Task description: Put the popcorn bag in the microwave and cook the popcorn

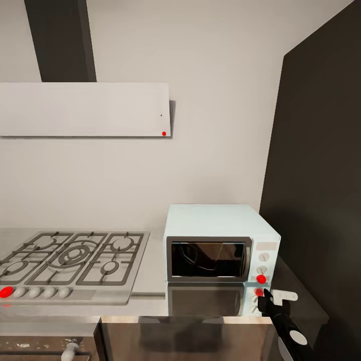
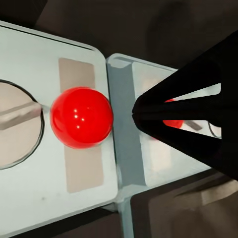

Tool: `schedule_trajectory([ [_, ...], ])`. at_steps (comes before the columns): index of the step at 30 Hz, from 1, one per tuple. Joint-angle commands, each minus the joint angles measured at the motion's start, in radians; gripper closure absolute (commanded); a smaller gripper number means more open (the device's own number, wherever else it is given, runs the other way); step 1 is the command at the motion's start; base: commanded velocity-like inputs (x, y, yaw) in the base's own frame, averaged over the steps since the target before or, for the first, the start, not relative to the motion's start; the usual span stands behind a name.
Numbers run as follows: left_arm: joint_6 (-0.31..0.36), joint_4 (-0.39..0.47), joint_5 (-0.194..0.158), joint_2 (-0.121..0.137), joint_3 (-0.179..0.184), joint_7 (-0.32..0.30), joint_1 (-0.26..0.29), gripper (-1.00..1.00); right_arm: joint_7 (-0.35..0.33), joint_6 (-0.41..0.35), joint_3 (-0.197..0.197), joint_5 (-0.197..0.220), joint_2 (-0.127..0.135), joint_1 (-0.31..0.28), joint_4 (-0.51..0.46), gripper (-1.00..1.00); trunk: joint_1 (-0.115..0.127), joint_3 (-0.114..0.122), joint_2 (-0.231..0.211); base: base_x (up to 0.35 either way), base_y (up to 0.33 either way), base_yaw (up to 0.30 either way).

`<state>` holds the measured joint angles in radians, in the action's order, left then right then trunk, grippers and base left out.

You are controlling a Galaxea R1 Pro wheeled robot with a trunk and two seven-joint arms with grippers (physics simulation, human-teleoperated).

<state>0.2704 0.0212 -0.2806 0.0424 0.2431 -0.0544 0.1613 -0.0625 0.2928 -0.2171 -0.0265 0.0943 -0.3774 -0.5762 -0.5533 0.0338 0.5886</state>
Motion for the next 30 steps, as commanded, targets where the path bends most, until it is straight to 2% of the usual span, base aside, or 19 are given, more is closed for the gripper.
schedule_trajectory([
  [1,0.006,0.002,-0.009,0.001,0.008,-0.002,0.0,-1.0,-0.007,0.003,-0.005,-0.003,-0.001,0.0,0.001,1.0,0.0,0.0,0.0,0.0,0.0,0.0],
  [6,0.006,0.002,-0.009,0.001,0.008,-0.002,0.0,-1.0,-0.007,0.004,-0.004,-0.004,-0.001,0.0,0.0,1.0,0.0,0.0,0.0,0.011,0.0,0.0],
  [19,0.006,0.002,-0.009,0.001,0.008,-0.002,0.0,-1.0,-0.007,0.006,-0.004,-0.004,0.0,0.0,0.0,1.0,0.0,0.0,0.0,0.187,0.0,0.0],
  [30,0.006,0.002,-0.009,0.001,0.008,-0.002,0.0,-1.0,-0.007,0.006,-0.004,-0.004,-0.001,0.0,0.0,1.0,0.0,0.0,0.0,0.005,0.0,0.0],
])
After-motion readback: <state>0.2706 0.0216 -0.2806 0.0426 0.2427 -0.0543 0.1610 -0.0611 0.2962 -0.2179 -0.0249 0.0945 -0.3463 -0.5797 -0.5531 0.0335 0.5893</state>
